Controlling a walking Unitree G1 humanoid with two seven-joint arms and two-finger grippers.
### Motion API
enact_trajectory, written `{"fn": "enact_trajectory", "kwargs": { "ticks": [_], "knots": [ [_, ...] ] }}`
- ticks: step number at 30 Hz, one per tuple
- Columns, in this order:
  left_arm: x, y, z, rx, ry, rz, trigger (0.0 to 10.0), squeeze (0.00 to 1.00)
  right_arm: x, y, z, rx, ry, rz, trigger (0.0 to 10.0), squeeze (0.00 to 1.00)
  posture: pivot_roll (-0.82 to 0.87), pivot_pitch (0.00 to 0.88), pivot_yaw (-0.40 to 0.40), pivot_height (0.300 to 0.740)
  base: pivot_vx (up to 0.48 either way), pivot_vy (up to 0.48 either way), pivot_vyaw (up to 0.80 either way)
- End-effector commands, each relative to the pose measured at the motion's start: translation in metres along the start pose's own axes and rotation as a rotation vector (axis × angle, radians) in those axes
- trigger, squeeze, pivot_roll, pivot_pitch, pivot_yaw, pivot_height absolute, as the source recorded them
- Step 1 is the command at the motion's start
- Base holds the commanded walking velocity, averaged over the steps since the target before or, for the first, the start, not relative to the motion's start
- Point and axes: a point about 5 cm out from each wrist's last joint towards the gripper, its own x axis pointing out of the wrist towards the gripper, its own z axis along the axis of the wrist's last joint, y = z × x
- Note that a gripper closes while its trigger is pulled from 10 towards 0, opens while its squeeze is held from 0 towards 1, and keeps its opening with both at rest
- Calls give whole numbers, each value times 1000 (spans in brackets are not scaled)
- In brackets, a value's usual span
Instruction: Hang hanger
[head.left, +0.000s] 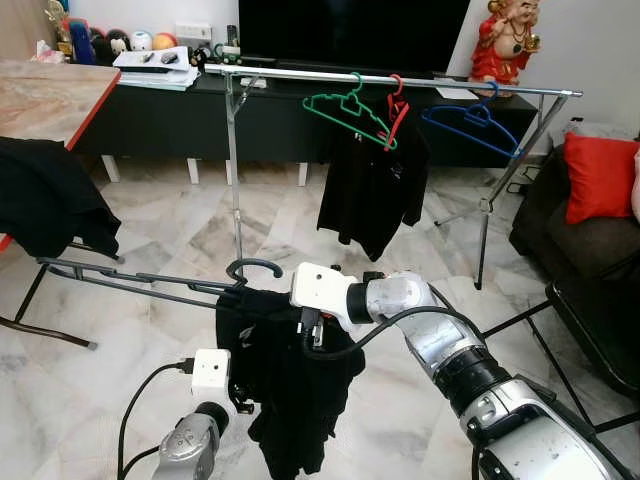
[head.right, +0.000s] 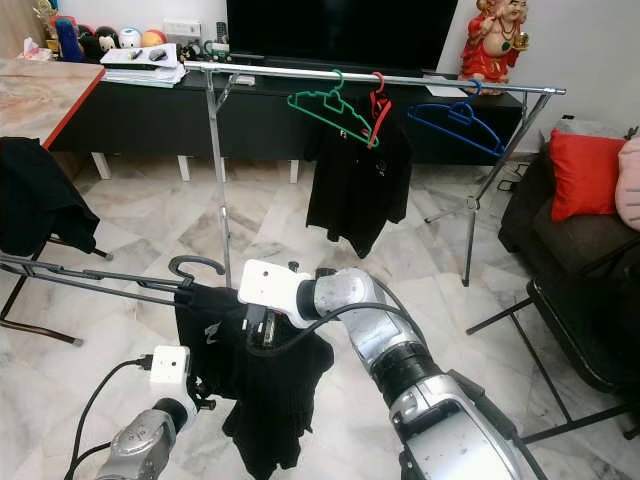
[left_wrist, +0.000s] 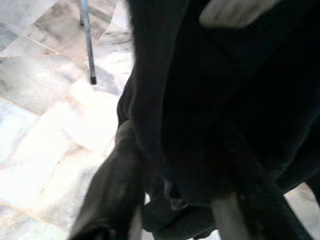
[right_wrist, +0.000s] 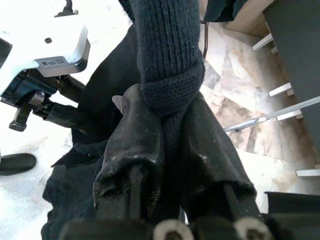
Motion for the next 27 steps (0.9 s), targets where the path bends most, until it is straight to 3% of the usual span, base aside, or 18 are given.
{"fn": "enact_trajectory", "kwargs": {
  "ticks": [1,27],
  "knots": [
    [0,-4,-4,6,29,-12,0,0,-1,-4,10,-25,-36,-8,0,0,54,67,-149,740,0,0,0],
    [-2,3,-9,-1,57,56,0,0,-4,-9,11,-9,-37,-49,0,0,39,70,-147,740,0,0,0]
  ]
}}
